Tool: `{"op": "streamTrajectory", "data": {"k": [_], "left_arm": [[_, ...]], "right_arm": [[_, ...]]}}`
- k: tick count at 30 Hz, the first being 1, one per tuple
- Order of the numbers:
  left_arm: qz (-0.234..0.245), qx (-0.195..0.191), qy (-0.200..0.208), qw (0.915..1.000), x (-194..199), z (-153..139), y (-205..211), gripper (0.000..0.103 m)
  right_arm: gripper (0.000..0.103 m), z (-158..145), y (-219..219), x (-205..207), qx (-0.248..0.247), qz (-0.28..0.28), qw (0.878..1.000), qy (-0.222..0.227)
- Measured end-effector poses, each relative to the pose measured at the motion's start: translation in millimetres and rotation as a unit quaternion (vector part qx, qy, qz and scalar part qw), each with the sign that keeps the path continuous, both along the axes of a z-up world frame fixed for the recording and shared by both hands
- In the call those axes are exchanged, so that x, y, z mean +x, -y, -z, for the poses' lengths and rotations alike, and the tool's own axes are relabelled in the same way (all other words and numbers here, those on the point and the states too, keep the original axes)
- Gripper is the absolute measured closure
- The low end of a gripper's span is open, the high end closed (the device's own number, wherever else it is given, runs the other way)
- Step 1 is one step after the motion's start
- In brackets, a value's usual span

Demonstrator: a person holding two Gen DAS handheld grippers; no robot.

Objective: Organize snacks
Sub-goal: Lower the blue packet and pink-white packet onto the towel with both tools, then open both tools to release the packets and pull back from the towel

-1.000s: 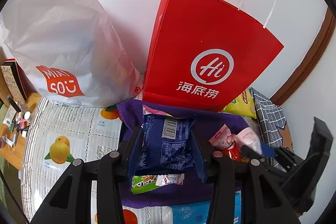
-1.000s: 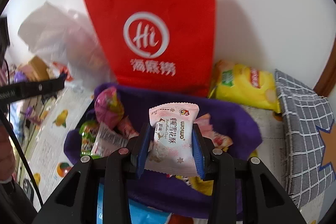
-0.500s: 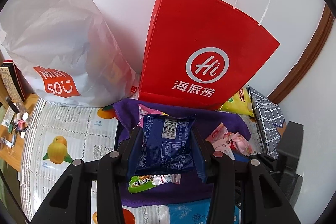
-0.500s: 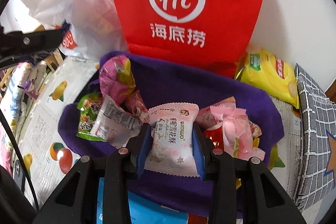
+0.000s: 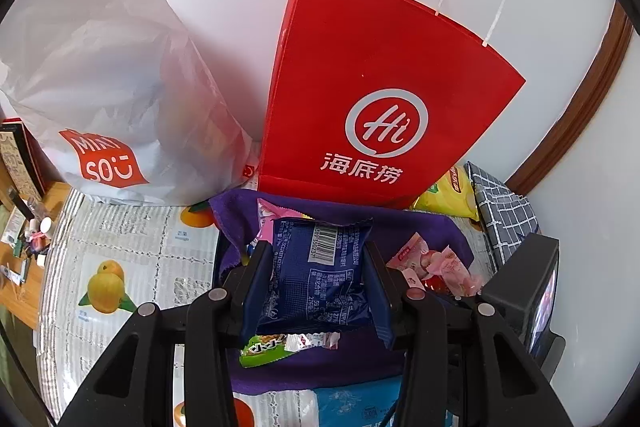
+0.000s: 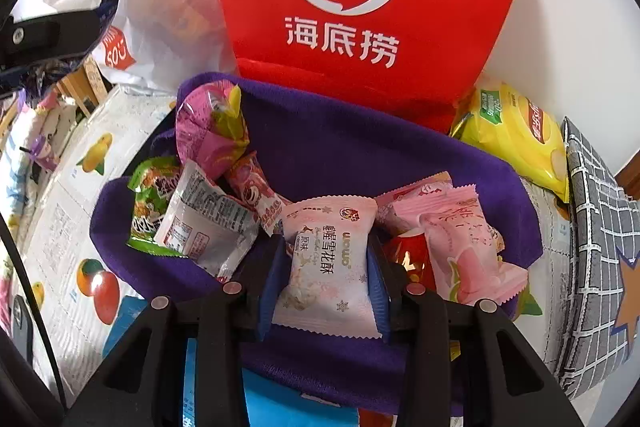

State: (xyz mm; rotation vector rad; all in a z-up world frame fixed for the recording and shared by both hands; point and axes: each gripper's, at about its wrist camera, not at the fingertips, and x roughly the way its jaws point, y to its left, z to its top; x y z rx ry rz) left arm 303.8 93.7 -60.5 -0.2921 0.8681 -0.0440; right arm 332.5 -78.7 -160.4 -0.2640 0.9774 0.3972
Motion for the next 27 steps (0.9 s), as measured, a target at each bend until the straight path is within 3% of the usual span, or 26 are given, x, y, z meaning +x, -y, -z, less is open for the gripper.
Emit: {"op": "streamTrajectory", "data": {"k": [7, 13, 21, 27], "left_arm": [[0.004, 0.008, -0.013, 0.9999, 6, 8, 5, 0.06], [0.017, 0.023, -0.037, 0.9989, 14, 20, 16, 0.06], [0.05, 0.033, -0.075, 0.9954, 24, 40, 39, 0.059], [0.066, 0.053, -0.107, 0.9906, 33, 57, 54, 0.059]], "right_arm": [[0.055, -8, 4, -1, -0.001, 0.002, 1.0, 0.009], [0.05, -34, 20, -11, 0.025, 0.01, 0.999, 0.04], [0.049, -66, 54, -17, 0.066, 0.051, 0.993, 0.082], [0.049, -75, 71, -15, 0.082, 0.074, 0.99, 0.089]]}}
